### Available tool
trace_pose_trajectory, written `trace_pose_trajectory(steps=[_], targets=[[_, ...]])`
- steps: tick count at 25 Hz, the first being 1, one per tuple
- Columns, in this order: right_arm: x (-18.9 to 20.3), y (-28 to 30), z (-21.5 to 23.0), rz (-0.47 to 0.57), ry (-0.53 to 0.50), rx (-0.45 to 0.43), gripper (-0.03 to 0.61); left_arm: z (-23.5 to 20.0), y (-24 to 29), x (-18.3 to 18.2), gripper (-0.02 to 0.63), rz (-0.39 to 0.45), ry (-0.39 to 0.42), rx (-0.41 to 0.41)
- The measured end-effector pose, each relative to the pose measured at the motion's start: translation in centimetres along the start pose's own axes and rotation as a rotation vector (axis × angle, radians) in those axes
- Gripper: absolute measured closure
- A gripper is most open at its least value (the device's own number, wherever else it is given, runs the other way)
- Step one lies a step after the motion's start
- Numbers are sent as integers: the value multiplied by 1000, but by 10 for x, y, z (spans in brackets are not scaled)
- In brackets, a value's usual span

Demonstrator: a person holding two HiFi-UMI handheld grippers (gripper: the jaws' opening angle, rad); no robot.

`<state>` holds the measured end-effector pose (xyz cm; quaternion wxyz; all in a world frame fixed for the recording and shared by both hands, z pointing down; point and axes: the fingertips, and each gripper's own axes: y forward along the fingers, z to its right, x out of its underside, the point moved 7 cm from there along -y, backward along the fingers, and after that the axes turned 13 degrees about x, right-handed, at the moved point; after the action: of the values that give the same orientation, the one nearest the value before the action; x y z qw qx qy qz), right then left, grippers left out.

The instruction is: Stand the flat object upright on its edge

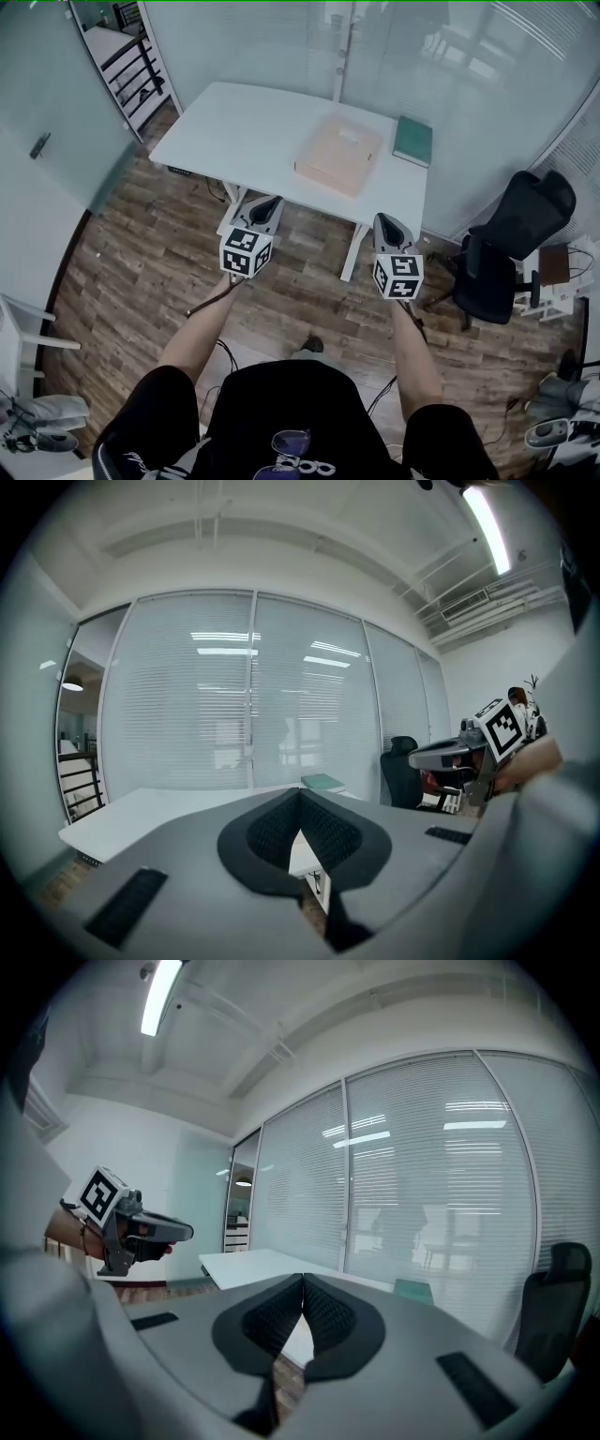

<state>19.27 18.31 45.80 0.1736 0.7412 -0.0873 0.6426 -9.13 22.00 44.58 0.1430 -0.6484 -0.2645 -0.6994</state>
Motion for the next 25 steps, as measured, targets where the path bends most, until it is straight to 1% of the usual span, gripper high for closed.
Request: trace_pose_trajectory(steps=[3,5,10,16,21,25], targets=[[1,15,11,1,-63,2,555,-4,23,-1,594,-7,2,4],[2,26,15,-1,-75,-11,555,-8,34,-1,594,-15,3,-1],[7,54,28,-19,-52,-22,555,-22,61,6,593,-40,-2,-12],[11,75,33,-38,-58,-27,555,-33,77,12,594,-54,-8,-18],[14,96,30,-53,-49,-23,555,-57,92,15,594,-67,-17,-12],[20,125,37,-77,-42,9,555,-83,118,15,594,-61,-20,3]])
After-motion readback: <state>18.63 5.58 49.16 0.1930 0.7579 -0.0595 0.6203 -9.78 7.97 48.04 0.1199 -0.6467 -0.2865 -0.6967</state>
